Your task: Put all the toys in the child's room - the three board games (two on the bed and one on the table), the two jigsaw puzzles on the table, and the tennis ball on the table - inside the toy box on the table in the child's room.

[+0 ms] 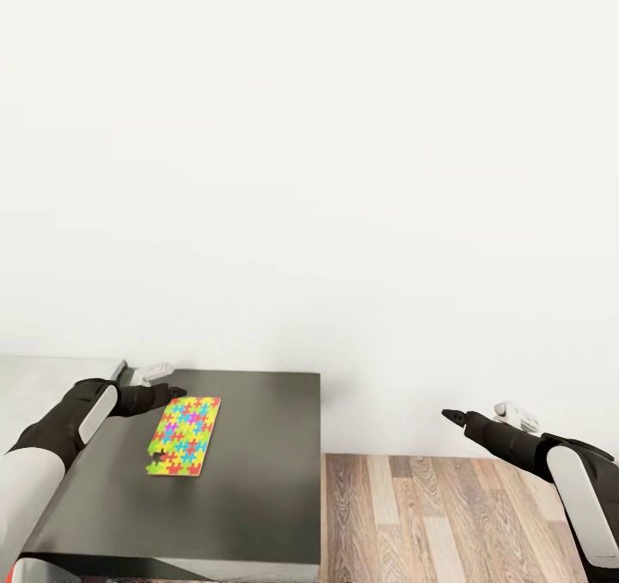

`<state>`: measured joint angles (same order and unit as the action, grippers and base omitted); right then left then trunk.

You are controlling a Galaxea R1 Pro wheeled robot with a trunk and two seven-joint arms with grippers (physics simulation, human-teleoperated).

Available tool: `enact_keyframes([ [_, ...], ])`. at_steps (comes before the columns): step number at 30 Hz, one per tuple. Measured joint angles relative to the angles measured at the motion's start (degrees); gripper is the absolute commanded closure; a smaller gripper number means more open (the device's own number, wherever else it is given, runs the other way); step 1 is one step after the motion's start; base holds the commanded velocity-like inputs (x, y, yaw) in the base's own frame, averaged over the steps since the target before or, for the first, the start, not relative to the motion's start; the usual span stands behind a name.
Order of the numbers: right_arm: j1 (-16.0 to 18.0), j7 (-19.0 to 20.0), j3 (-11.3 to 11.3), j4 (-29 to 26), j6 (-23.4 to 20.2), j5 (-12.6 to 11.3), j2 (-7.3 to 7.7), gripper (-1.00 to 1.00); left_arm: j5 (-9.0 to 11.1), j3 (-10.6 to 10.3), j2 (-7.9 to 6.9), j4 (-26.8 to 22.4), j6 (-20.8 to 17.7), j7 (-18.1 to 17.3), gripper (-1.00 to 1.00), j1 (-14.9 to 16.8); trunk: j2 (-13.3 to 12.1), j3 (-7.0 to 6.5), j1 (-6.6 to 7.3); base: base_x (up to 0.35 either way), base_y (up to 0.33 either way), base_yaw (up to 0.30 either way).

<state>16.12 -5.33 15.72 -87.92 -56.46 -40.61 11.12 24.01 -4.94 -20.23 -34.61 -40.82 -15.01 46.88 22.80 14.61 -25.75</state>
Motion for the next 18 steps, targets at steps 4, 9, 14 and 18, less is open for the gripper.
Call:
enact_keyframes([
  [4,0.0,0.0,0.0,0.0,0.0,0.0,-0.07,-1.0,0.0,-0.1,0.0,0.0,0.0,0.0,-1.0,0.0,0.0,0.38,0.0,0.0,0.0,0.0],
  [9,0.0,0.0,0.0,0.0,0.0,0.0,-0.09,-1.0,0.0,-0.1,-0.01,0.0,0.0,0.0,-1.0,0.0,0.0,0.85,0.0,0.0,0.0,0.0],
  [14,0.0,0.0,0.0,0.0,0.0,0.0,-0.06,-1.0,0.1,-0.1,0.01,0.0,0.0,-0.1,-1.0,0.0,0.0,1.33,0.0,0.0,0.0,0.0],
  [18,0.0,0.0,0.0,0.0,0.0,0.0,-0.05,-1.0,0.1,-0.1,0.02,0.0,0.1,0.0,-1.0,0.0,0.0,1.71,0.0,0.0,0.0,0.0],
])
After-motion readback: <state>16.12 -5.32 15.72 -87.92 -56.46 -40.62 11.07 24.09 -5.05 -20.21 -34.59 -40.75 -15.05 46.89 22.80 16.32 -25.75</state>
